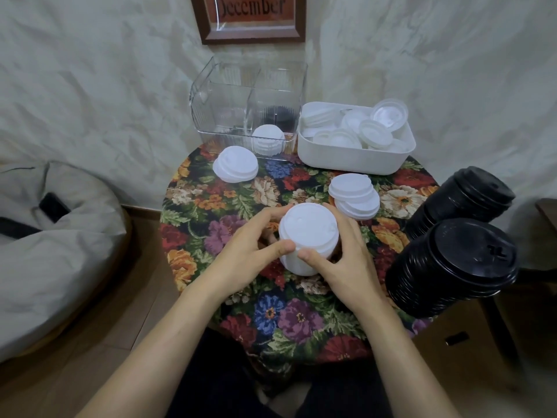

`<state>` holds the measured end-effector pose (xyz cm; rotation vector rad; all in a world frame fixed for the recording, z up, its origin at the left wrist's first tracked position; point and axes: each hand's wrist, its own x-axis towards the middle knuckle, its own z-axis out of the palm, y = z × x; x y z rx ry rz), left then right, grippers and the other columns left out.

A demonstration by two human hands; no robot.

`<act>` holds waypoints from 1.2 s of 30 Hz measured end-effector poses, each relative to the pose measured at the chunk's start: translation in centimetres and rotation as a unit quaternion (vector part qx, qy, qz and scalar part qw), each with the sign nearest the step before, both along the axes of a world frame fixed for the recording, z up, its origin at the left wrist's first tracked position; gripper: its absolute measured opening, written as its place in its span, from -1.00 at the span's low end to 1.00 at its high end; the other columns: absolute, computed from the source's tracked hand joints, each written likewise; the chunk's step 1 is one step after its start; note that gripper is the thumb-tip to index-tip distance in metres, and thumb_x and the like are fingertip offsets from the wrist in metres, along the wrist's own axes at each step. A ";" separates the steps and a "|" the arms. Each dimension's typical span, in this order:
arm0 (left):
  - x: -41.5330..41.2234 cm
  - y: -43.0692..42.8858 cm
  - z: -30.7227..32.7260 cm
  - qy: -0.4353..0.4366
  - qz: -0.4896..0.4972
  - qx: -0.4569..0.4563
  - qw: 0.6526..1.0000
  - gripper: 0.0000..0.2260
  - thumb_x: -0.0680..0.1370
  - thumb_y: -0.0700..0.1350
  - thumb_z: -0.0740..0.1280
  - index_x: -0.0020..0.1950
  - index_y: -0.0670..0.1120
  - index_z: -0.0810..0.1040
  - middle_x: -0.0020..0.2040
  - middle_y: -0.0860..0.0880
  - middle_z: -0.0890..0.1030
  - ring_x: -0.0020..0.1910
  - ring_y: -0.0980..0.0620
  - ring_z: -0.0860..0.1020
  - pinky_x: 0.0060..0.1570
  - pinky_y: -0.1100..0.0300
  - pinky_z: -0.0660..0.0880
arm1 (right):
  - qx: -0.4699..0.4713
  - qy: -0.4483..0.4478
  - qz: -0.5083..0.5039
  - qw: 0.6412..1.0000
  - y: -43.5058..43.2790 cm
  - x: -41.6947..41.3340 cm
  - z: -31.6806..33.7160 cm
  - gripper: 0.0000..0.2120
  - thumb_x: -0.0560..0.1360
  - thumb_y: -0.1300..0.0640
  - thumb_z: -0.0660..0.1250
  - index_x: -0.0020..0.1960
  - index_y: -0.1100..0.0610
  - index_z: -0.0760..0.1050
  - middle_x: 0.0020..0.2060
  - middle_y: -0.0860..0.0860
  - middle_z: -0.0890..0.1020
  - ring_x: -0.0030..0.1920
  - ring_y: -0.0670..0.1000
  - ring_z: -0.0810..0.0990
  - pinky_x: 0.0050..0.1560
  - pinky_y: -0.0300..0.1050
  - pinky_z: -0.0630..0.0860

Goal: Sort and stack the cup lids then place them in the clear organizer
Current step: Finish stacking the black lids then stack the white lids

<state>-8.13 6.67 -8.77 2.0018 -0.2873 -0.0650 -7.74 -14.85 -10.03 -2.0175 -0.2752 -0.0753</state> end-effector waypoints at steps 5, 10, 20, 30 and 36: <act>-0.2 0.4 -0.5 0.019 0.005 -0.030 0.999 -0.58 0.62 0.11 0.38 0.45 0.35 0.39 0.32 0.21 0.55 0.14 -0.05 0.55 0.23 -0.12 0.53 | 0.078 0.029 0.058 0.995 0.5 0.8 0.0 -0.21 0.39 -0.29 0.53 0.53 -0.22 0.30 0.43 -0.26 0.44 0.46 -0.15 0.41 0.43 0.11 0.46; -0.2 0.5 -0.7 0.014 0.003 -0.048 0.999 -0.54 0.65 0.12 0.36 0.53 0.30 0.35 0.41 0.32 0.47 0.16 -0.01 0.55 0.28 -0.10 0.53 | 0.108 0.036 0.074 0.991 0.6 1.7 0.0 -0.19 0.34 -0.24 0.55 0.51 -0.18 0.33 0.35 -0.34 0.48 0.41 -0.23 0.45 0.33 -0.20 0.49; 1.1 0.4 -0.5 -0.002 -0.012 -0.049 0.999 -0.55 0.63 0.06 0.40 0.50 0.28 0.40 0.38 0.30 0.51 0.06 0.07 0.58 0.20 0.13 0.53 | 0.131 0.037 0.072 0.988 0.7 3.0 -0.1 -0.12 0.28 -0.31 0.60 0.49 -0.10 0.34 0.34 -0.24 0.52 0.39 -0.16 0.49 0.31 -0.23 0.50; 9.7 5.0 -0.6 -0.139 0.300 0.192 0.924 -0.37 0.56 0.07 0.48 0.59 0.02 0.37 0.57 -0.09 0.36 0.52 -0.16 0.31 0.49 -0.14 0.28 | 0.135 0.045 0.059 0.988 1.0 2.6 0.0 -0.23 0.30 -0.22 0.57 0.43 -0.21 0.33 0.26 -0.37 0.51 0.34 -0.25 0.49 0.21 -0.38 0.47; 12.0 5.7 -1.7 -0.081 0.252 0.229 0.937 -0.40 0.56 0.00 0.51 0.56 -0.03 0.43 0.50 -0.14 0.48 0.47 -0.19 0.43 0.39 -0.09 0.37 | 0.128 0.052 0.055 0.989 0.9 2.6 0.0 -0.20 0.29 -0.25 0.57 0.45 -0.24 0.32 0.32 -0.31 0.50 0.37 -0.21 0.48 0.29 -0.20 0.47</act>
